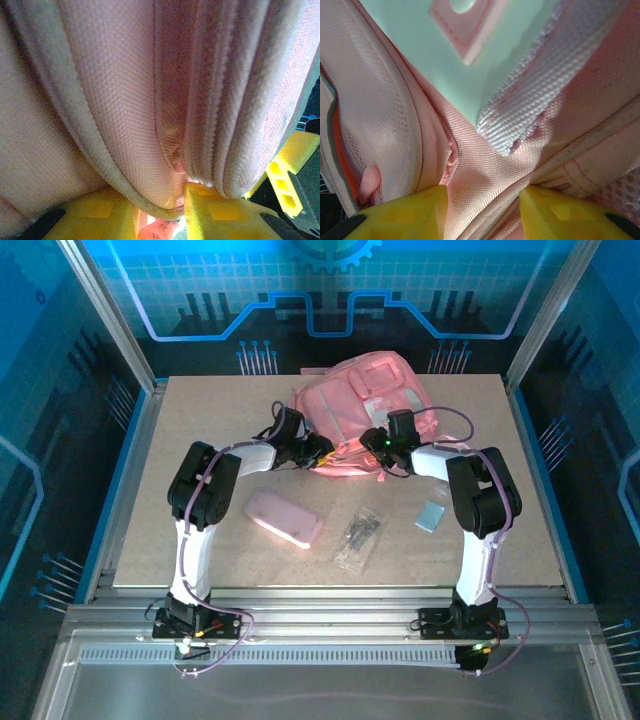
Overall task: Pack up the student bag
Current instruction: Unzip the student bag at the top-center of the table.
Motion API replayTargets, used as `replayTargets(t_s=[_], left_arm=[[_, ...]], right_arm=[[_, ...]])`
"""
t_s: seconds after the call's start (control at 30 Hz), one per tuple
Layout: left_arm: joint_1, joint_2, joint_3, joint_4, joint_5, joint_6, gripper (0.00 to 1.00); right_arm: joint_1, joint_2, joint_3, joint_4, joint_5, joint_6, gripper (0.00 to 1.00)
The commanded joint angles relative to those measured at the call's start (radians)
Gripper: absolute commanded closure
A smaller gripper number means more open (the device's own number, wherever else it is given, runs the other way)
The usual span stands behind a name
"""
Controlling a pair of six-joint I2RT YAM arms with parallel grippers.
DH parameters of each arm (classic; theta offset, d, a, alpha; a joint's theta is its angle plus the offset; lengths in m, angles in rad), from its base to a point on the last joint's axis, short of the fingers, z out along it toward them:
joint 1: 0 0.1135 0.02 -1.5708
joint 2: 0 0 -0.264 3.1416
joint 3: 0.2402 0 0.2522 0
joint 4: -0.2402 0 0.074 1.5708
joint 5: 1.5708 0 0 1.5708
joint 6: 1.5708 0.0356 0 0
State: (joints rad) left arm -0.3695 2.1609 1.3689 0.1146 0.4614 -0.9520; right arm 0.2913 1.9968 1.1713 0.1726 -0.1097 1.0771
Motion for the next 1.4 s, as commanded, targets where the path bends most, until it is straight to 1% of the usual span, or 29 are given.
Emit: replayTargets(t_s=[0.0, 0.1, 0.17, 0.3, 0.37, 0.43, 0.6, 0.7, 0.77, 0.8, 0.87, 1.03, 1.13, 1.3, 1.37], left_arm=[[-0.086, 0.045, -0.03, 0.052, 0.142, -0.033, 0.76], [-0.086, 0.04, -0.038, 0.034, 0.136, -0.01, 0.82], [-0.087, 0.035, -0.036, 0.008, 0.132, 0.019, 0.89], [-0.086, 0.02, -0.037, -0.033, 0.131, 0.06, 0.98], [-0.079, 0.009, -0.038, -0.06, 0.124, 0.085, 1.0], [-0.069, -0.003, -0.046, -0.076, 0.117, 0.099, 1.0], [-0.036, -0.032, -0.08, -0.066, 0.118, 0.098, 1.0], [-0.026, -0.057, -0.099, -0.061, 0.097, 0.105, 1.0], [-0.001, -0.073, -0.111, -0.053, 0.094, 0.109, 1.0], [0.013, -0.08, -0.118, -0.053, 0.094, 0.113, 1.0], [0.049, -0.103, -0.137, -0.057, 0.087, 0.13, 1.0], [0.141, -0.163, -0.15, -0.124, 0.043, 0.24, 1.0], [0.197, -0.171, -0.146, -0.13, 0.059, 0.26, 1.0], [0.239, -0.179, -0.105, -0.186, 0.065, 0.315, 1.0], [0.248, -0.18, -0.1, -0.185, 0.069, 0.305, 1.0]], right_arm=[[0.023, 0.068, 0.0, -0.041, -0.053, 0.02, 0.56], [0.02, 0.066, -0.002, -0.044, -0.054, 0.02, 0.56], [0.017, 0.064, -0.006, -0.044, -0.053, 0.02, 0.56], [0.014, 0.059, -0.009, -0.048, -0.046, 0.017, 0.56], [0.012, 0.056, -0.009, -0.054, -0.039, 0.014, 0.57], [0.012, 0.056, -0.007, -0.057, -0.038, 0.011, 0.59], [0.009, 0.056, 0.003, -0.08, -0.02, -0.002, 0.74], [0.006, 0.056, 0.005, -0.089, -0.01, -0.007, 0.87], [0.007, 0.055, 0.005, -0.104, 0.011, -0.015, 0.99], [0.006, 0.054, 0.004, -0.111, 0.021, -0.018, 1.0], [0.001, 0.051, -0.003, -0.119, 0.039, -0.022, 1.0], [-0.018, 0.034, -0.028, -0.113, 0.049, -0.013, 1.0], [-0.023, 0.02, -0.027, -0.128, 0.06, -0.027, 1.0], [-0.037, 0.01, -0.029, -0.142, 0.065, -0.037, 1.0], [-0.041, 0.008, -0.03, -0.139, 0.062, -0.037, 1.0]])
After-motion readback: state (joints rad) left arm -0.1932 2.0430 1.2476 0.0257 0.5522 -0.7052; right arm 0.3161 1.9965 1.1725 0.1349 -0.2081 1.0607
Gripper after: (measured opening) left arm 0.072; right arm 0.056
